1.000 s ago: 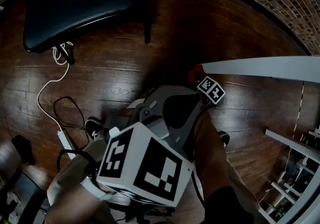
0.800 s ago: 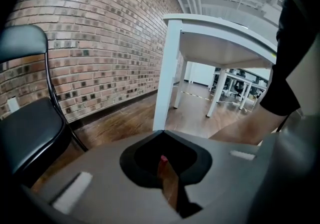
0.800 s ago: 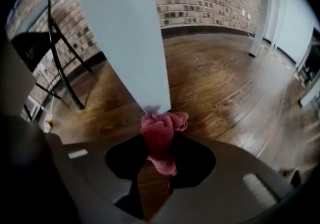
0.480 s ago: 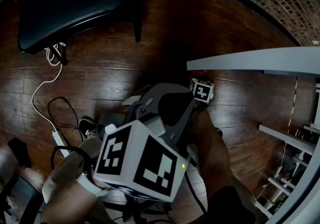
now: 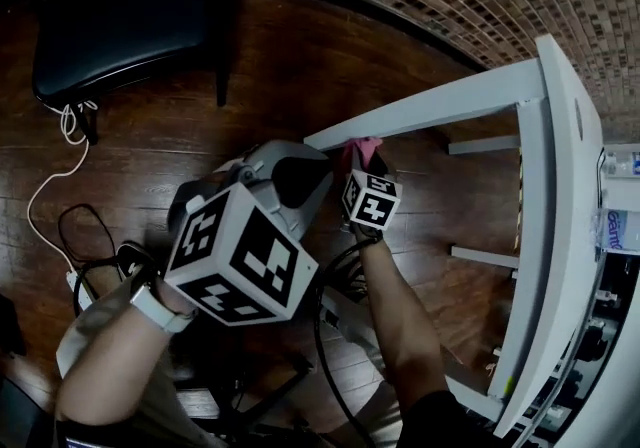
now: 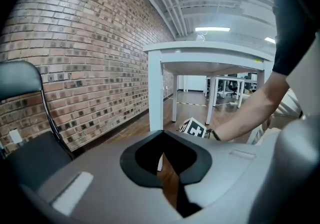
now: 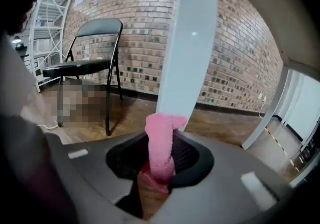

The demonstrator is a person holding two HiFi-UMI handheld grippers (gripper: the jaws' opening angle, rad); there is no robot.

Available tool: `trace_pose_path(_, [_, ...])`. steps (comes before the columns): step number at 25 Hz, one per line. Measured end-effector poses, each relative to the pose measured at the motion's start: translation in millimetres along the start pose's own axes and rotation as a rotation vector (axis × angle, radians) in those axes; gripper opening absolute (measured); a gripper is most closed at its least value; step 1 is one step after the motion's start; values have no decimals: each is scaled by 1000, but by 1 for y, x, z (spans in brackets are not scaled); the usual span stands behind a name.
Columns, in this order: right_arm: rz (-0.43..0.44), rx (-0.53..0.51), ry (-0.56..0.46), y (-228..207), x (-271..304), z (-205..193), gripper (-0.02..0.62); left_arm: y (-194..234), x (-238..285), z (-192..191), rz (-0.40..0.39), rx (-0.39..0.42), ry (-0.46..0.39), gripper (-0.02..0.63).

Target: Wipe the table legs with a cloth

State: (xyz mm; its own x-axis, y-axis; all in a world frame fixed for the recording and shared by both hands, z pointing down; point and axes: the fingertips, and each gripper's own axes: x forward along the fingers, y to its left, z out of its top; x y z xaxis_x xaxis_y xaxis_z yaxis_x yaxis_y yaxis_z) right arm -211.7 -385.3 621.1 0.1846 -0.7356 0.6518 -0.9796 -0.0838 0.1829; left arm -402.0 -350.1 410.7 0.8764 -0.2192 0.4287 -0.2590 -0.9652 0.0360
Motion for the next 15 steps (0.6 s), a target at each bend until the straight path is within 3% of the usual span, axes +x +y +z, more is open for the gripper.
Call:
trace_pose_path(6, [-30, -2, -207, -9, -91, 104, 107, -13, -26, 33, -6, 26, -84, 2])
trace_pose_path(11, [-91, 131, -417, -30, -170, 201, 107, -18, -44, 34, -5, 103, -99, 2])
trace_pose_path(15, [-131, 211, -520, -43, -211, 242, 107, -16, -57, 30, 17, 128, -89, 2])
